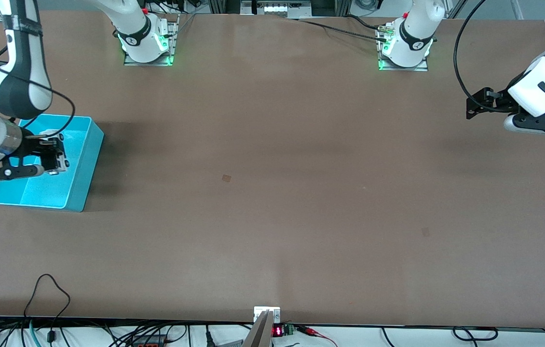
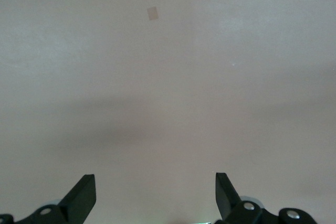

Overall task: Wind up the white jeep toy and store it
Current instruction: 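Lower the jeep into the cyan bin and open the right gripper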

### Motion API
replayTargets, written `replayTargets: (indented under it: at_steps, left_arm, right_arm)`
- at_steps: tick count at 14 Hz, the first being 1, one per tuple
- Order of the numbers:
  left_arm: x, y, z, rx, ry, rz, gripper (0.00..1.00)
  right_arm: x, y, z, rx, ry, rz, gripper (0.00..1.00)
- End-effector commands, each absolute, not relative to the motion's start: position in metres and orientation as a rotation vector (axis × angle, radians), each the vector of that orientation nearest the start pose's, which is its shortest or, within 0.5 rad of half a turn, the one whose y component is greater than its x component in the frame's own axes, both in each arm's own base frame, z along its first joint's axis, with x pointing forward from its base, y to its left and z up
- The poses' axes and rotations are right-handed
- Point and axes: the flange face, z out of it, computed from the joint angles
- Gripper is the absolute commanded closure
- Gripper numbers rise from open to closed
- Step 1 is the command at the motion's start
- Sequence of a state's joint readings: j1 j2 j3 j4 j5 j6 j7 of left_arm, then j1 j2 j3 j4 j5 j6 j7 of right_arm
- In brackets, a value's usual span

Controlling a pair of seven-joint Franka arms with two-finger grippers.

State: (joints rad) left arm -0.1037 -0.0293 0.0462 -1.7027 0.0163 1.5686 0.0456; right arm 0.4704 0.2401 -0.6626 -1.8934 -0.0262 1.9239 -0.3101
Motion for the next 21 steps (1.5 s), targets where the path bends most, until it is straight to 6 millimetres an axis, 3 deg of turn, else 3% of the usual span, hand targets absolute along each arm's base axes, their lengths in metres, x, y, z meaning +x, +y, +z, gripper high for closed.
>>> replayTargets:
  at_steps: [1,4,8,16,17,18,19,21]
  left_arm:
    - [0.534,-0.031,0.583,-3.142,0.171,0.167,0.00]
    - [0.534,-0.027,0.583,-3.143,0.164,0.169,0.00]
    - [0.533,-0.026,0.582,-3.143,0.159,0.179,0.00]
    - [0.533,-0.026,0.582,-3.143,0.159,0.181,0.00]
    - [0.533,-0.026,0.582,-3.143,0.159,0.181,0.00]
    - [0.533,-0.026,0.582,-3.143,0.157,0.186,0.00]
    - [0.532,-0.026,0.581,-3.143,0.157,0.198,0.00]
    - [0.531,-0.026,0.581,-3.143,0.157,0.205,0.00]
  right_arm:
    - [0.553,-0.134,0.359,-3.248,-0.153,0.276,1.00]
    - [0.521,-0.179,0.311,-3.262,-0.186,0.184,1.00]
    - [0.508,-0.201,0.268,-3.290,-0.117,0.194,1.00]
    - [0.501,-0.191,0.212,-3.192,0.015,0.262,1.00]
    - [0.501,-0.191,0.208,-3.189,0.013,0.262,0.91]
    - [0.502,-0.191,0.208,-3.189,0.010,0.259,0.73]
    - [0.502,-0.191,0.208,-3.187,0.012,0.260,0.46]
    - [0.507,-0.187,0.215,-3.184,-0.005,0.242,0.01]
